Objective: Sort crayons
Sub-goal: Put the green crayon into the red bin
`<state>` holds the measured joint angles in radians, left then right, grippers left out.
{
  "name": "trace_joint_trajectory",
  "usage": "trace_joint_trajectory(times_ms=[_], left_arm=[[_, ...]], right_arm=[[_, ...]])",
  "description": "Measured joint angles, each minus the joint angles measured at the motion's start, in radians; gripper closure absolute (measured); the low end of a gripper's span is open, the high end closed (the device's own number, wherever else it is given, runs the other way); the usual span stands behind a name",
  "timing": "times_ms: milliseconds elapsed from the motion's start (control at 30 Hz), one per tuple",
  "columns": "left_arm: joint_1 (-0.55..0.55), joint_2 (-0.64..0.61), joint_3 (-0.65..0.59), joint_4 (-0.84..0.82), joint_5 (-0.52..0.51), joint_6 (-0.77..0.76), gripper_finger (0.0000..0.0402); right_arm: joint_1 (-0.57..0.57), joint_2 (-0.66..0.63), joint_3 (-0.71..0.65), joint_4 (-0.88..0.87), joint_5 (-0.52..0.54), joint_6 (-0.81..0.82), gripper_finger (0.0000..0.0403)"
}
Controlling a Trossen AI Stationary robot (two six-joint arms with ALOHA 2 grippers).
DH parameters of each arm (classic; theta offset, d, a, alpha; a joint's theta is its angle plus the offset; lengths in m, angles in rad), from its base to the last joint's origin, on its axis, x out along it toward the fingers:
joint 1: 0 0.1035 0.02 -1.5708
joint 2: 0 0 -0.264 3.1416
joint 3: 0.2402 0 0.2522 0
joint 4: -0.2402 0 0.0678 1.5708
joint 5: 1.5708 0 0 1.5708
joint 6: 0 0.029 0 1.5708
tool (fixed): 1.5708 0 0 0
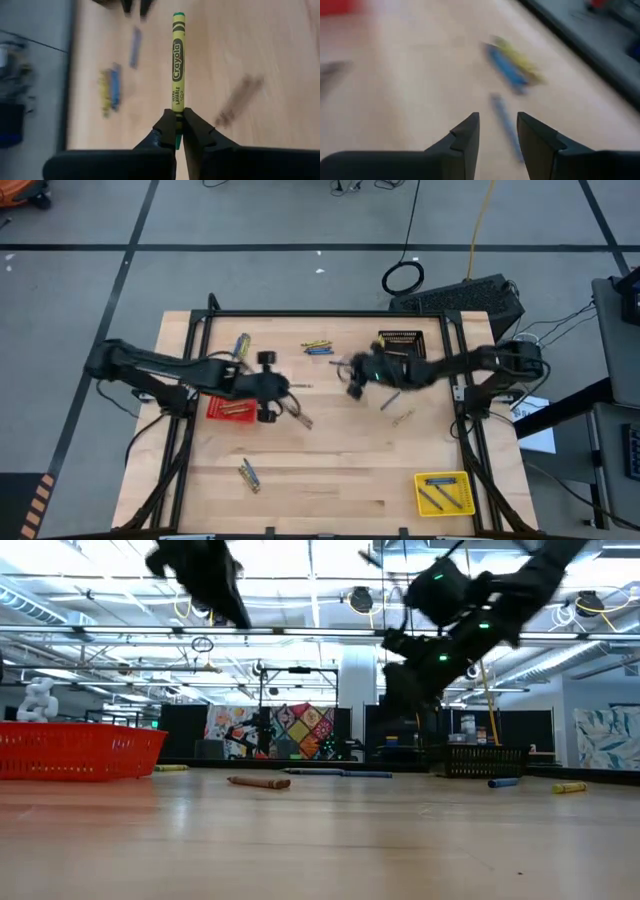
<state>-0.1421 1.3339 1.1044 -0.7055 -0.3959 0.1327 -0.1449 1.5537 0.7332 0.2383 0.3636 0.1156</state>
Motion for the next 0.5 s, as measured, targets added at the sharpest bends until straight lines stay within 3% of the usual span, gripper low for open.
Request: trace_joint_trajectory(times_ms=[67,233,500], left_arm=[[-0.044,-0.061,0.001,-0.015,-0.062,-0.087,0.0393],[-0.150,-0.141,0.001,-0.089,-0.176,-0.318,0.0393],[-0.309,-0.127,0.001,-0.360,-0.215,-0.663,0.0393]], right_arm=[[-0.075,0.021,0.074,-0.087,-0.020,-0.024,0.0288],[-0.209,0.137,0.209,-0.205,-0.204,-0.076,0.0320],[-0.255,0.321,0.356,-0.332,-0.210,-0.128,0.0399]])
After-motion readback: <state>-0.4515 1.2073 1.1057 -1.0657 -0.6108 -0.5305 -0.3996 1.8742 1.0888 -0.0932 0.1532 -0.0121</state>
